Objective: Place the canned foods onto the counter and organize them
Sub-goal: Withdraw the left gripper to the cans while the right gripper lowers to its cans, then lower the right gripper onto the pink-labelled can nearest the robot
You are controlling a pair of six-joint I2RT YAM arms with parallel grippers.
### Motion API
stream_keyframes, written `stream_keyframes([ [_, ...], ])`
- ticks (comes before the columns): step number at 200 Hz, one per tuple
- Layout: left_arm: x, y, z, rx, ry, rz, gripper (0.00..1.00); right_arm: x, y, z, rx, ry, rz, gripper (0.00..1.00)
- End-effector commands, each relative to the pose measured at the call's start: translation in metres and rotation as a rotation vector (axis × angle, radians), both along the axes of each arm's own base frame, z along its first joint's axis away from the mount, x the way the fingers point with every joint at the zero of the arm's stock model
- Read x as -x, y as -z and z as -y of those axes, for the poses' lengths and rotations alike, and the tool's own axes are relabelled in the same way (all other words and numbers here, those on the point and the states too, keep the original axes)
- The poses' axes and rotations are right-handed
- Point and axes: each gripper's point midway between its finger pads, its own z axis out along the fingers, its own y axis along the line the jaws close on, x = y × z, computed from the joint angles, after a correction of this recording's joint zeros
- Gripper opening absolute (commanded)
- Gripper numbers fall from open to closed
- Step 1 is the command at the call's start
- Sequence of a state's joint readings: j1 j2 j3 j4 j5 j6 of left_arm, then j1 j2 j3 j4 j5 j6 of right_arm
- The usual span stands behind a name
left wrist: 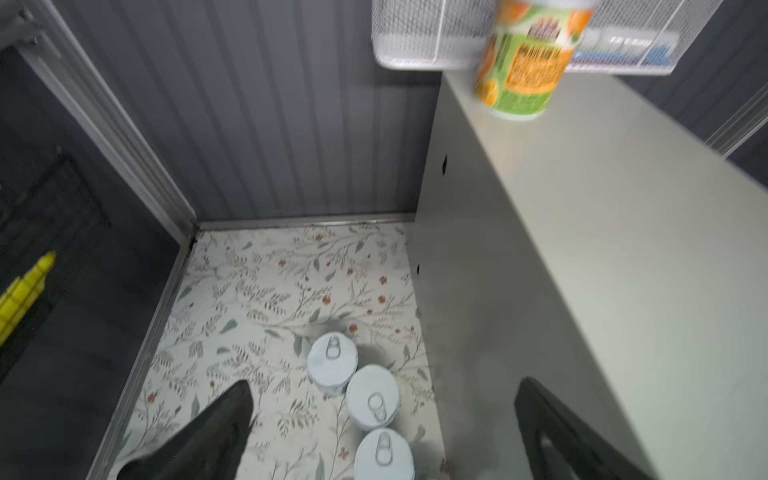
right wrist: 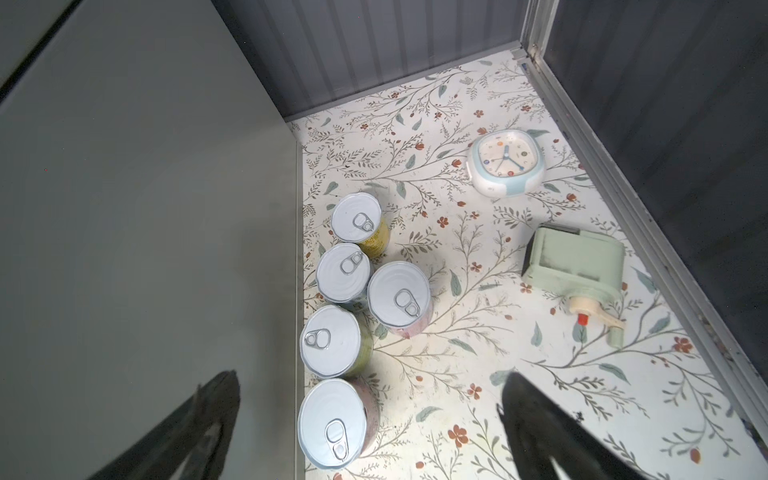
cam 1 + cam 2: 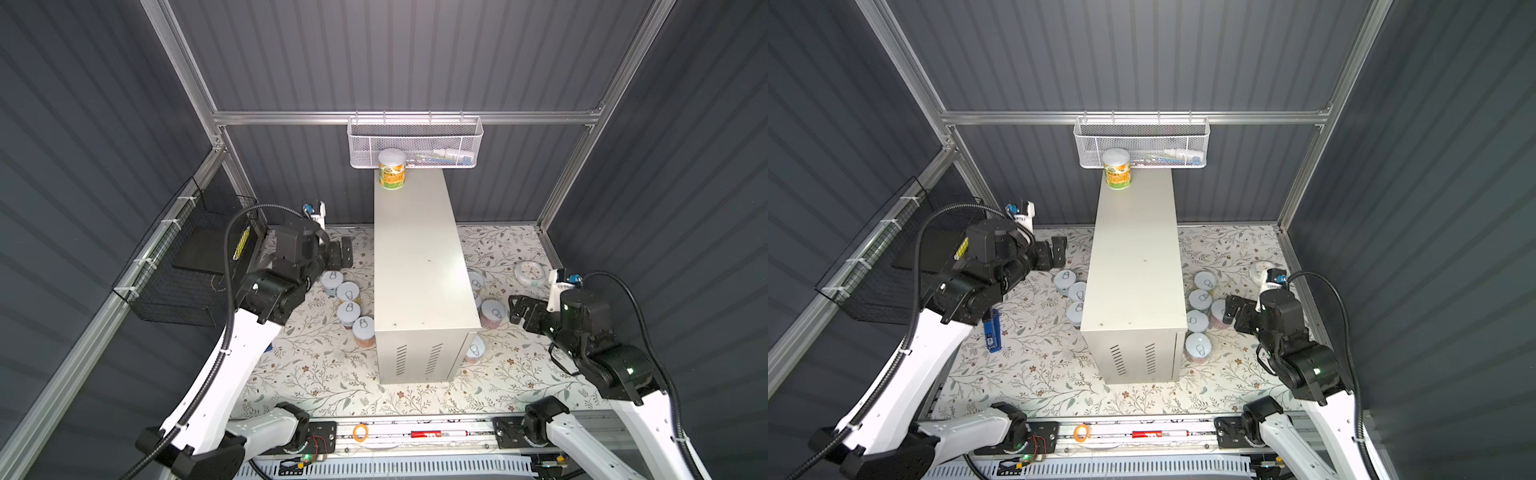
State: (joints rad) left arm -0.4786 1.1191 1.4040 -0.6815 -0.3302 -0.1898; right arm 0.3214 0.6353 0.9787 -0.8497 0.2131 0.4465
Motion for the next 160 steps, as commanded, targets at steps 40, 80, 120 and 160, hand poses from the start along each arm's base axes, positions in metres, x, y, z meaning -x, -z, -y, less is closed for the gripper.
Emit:
stream_keyframes([
  [40,0.055,0.09,-0.027,0.048,-0.058,-0.15,0.98,0.02,0.059,-0.004,-0.042,0.003,-0.139,0.99],
  [80,0.071,0.149,-0.011,0.116,-0.004,-0.301,0.95,0.018,0.077,-0.02,-0.119,-0.016,-0.193,0.99],
  [120,0.082,0.174,-0.007,0.17,0.005,-0.341,0.94,0.013,0.108,-0.041,-0.193,-0.037,-0.229,0.99],
  [160,0.085,0.188,-0.004,0.22,-0.001,-0.358,0.93,0.01,0.123,-0.052,-0.151,-0.06,-0.26,0.99],
])
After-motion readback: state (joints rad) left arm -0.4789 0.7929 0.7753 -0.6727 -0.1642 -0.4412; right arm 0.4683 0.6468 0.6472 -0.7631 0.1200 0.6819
